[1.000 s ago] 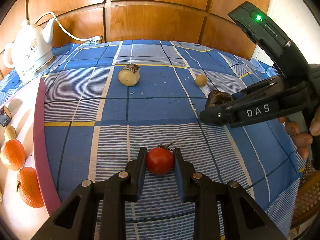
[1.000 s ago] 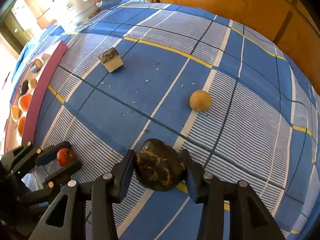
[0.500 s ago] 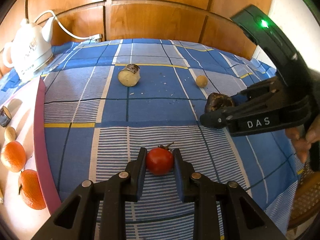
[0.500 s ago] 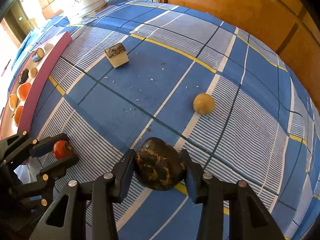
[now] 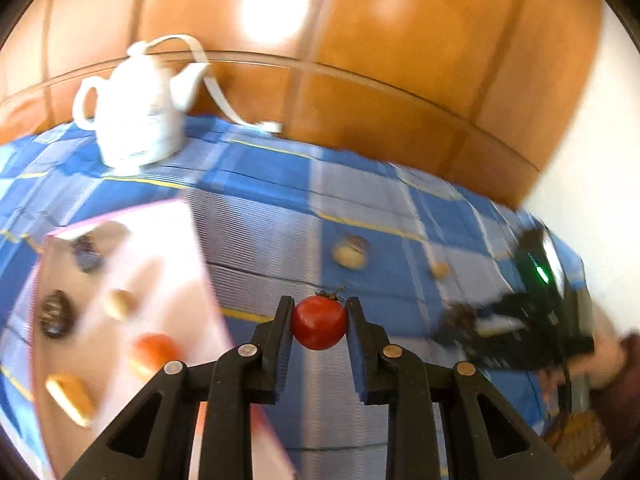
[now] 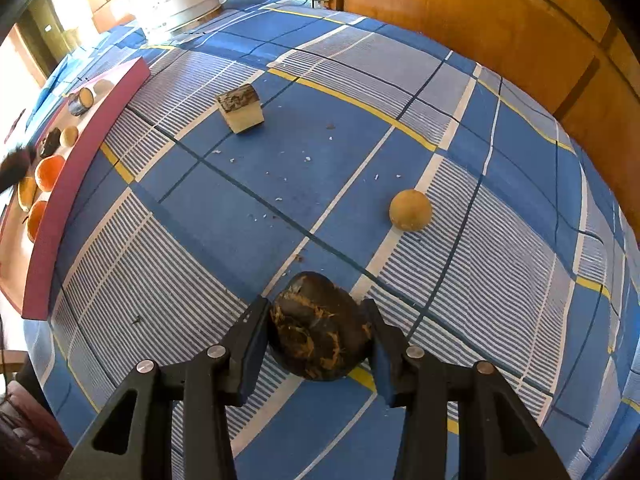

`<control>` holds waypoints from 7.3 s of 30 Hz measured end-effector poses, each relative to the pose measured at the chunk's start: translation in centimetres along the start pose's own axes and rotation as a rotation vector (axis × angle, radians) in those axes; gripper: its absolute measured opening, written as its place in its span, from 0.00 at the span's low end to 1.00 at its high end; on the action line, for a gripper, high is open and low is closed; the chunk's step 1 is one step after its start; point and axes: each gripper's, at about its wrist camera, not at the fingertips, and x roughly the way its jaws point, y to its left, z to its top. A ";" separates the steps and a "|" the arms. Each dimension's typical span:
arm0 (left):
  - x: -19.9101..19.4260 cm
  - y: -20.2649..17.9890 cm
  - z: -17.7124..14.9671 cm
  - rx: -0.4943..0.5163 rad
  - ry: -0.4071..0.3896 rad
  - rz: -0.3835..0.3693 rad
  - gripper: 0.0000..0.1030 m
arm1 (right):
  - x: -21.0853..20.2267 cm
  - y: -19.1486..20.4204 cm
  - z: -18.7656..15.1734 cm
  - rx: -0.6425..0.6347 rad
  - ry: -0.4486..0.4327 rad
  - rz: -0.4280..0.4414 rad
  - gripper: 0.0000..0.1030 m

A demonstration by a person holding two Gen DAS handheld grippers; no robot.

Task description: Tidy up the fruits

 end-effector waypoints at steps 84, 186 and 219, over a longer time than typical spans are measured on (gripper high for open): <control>-1.9 5.9 -4.3 -0.124 0.019 0.270 0.47 | -0.8 1.9 -0.5 -0.064 -0.028 -0.059 0.44; -9.0 16.3 -9.2 -0.382 -0.184 0.581 1.00 | -3.8 20.1 11.0 -0.064 -0.245 0.368 0.49; -7.6 7.5 -7.3 -0.104 -0.167 0.460 1.00 | -7.5 0.7 3.5 0.032 -0.291 -0.065 0.57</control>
